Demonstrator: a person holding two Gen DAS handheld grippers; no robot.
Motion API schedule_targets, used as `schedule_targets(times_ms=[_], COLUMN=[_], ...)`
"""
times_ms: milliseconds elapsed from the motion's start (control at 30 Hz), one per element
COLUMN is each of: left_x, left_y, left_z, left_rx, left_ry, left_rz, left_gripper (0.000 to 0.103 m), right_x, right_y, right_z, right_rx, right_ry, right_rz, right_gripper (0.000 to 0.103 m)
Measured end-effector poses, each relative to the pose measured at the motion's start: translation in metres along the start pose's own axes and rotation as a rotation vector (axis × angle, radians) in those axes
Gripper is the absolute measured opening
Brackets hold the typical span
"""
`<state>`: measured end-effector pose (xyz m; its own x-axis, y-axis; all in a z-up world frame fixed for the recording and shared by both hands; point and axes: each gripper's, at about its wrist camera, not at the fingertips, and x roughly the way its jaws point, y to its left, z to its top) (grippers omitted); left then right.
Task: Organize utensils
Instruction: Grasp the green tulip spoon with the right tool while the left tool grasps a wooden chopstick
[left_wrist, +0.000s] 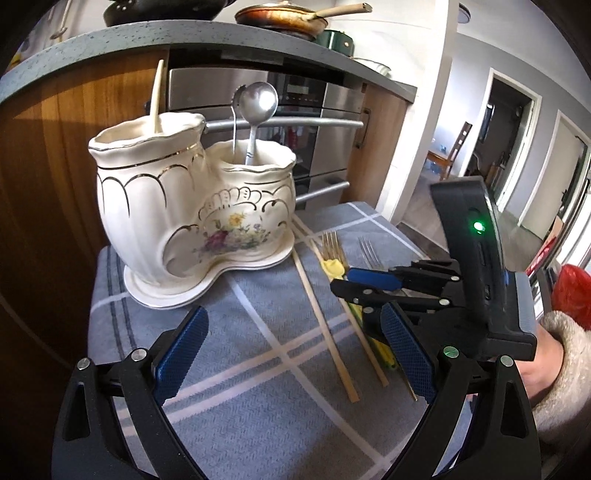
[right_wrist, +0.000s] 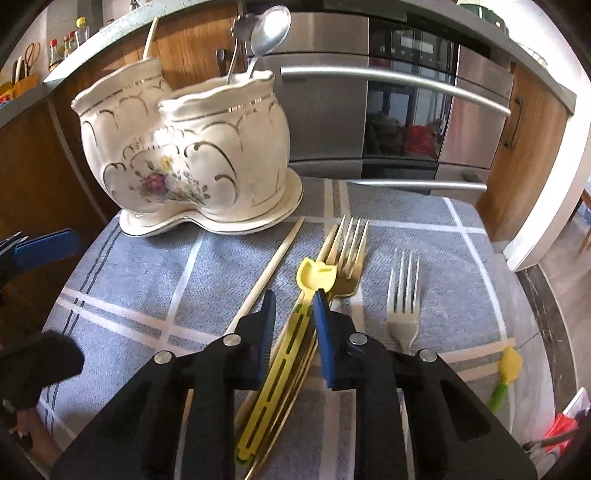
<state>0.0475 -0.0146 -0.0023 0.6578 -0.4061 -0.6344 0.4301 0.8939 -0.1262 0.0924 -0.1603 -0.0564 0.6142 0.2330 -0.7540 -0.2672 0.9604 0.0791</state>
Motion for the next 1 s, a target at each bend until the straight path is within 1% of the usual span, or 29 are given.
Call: schedule_targets(times_ms=[100,200,267,400,467,633,867,933,967,1000], left_x=[0.001,0.001,0.001,0.004,0.006,0.016,0.032,0.039,0.043,0.049], left_y=[0.0,0.001,-0.001,-0.005,-0.006,-0.005,-0.007,-0.01,-0.011,-0.013], left_z=[-0.002,-0.002,-0.002,-0.002,-0.002,-0.003,-0.003,-0.003,-0.003,-0.003], left_rx=[0.001,-0.003,-0.004,0.013,0.02,0.017,0.006,-0.001,-0.004,-0.005], left_ry=[0.006,0.008,0.007,0.014,0.017,0.041,0.073,0.09,0.104,0.122], left_rz=[0.001,-0.002,-0.007,-0.005,-0.005,0.002,-0.009,-0.022,-0.028,-0.032], left_gripper=[0.094,0.094,0.094,0.094,0.094,0.094,0.093,0.089,0.08,0.067], right_x=[0.003,0.005,0.009,0.01,0.009,0.005,-0.025,-0.035,-0.038,-0.04], right_y=[0.002,0.002,0.0,-0.003,-0.007,-0.019,-0.031,-0.036,-0.038,-0.039], right_z=[-0.001,-0.002,-0.002,0.0,0.0,-0.001,0.001,0.003,0.003,0.004], right_rx=[-0.006,0.003,0.022,0.041,0.068,0.139,0.179,0.195,0.196,0.196], right_ry=[0.011,0.022,0.042,0.042,0.044,0.048,-0.025,-0.05,-0.06,-0.066], right_rz=[-0.012,-0.021,-0.01,-0.001,0.021,0.095,0.166,0.175,0.174,0.173], right_gripper=[0.017,0.017,0.017,0.017,0.013,0.012,0.01,0.01,0.01,0.01])
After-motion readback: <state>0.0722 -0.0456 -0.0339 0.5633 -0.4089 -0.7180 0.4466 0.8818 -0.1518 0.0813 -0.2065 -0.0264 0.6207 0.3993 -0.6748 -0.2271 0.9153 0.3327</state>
